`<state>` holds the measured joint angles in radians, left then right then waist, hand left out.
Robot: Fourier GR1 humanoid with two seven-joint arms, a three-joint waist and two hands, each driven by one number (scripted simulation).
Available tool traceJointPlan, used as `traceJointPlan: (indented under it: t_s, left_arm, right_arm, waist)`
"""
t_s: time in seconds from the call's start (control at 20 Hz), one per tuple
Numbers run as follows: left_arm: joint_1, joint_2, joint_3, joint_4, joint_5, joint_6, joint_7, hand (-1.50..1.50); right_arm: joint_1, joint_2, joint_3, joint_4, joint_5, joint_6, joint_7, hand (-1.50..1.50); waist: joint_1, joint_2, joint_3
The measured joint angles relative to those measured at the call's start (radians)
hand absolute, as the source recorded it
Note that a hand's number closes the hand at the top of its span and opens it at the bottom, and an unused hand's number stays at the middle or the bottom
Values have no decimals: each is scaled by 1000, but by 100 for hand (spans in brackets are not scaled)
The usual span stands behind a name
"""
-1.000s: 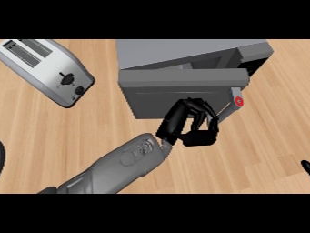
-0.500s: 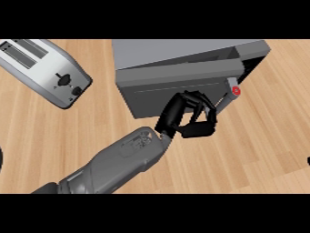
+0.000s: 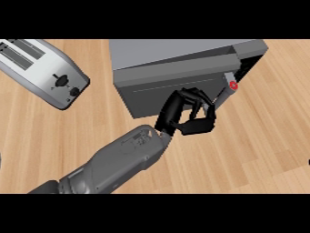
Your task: Pick up the milk, place it into the microwave and close the microwave
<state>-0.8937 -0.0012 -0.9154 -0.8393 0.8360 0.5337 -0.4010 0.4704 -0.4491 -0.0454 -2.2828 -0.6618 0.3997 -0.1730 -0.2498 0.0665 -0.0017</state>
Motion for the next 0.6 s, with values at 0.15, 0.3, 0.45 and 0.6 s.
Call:
traceJointPlan:
  t_s: [0.15, 0.3, 0.45, 0.6]
  left_arm:
    - [-7, 0, 0, 12, 19, 8, -23, 150]
    - [-16, 0, 0, 25, 37, 15, -41, 150]
    - [-23, 0, 1, 38, 54, 21, -61, 150]
    - [-31, 0, 3, 52, 71, 27, -77, 150]
  right_arm:
    - [-3, -7, 1, -10, -15, 9, 4, -150]
    - [-8, -17, 3, -17, -27, 20, 8, -150]
    - [-10, -29, 3, -17, -33, 31, 13, -150]
    - [-13, -37, 8, -19, -36, 41, 16, -150]
  waist:
    - [-6, 2, 0]
    - [-11, 5, 0]
    - [-17, 7, 0]
    - [-22, 8, 0]
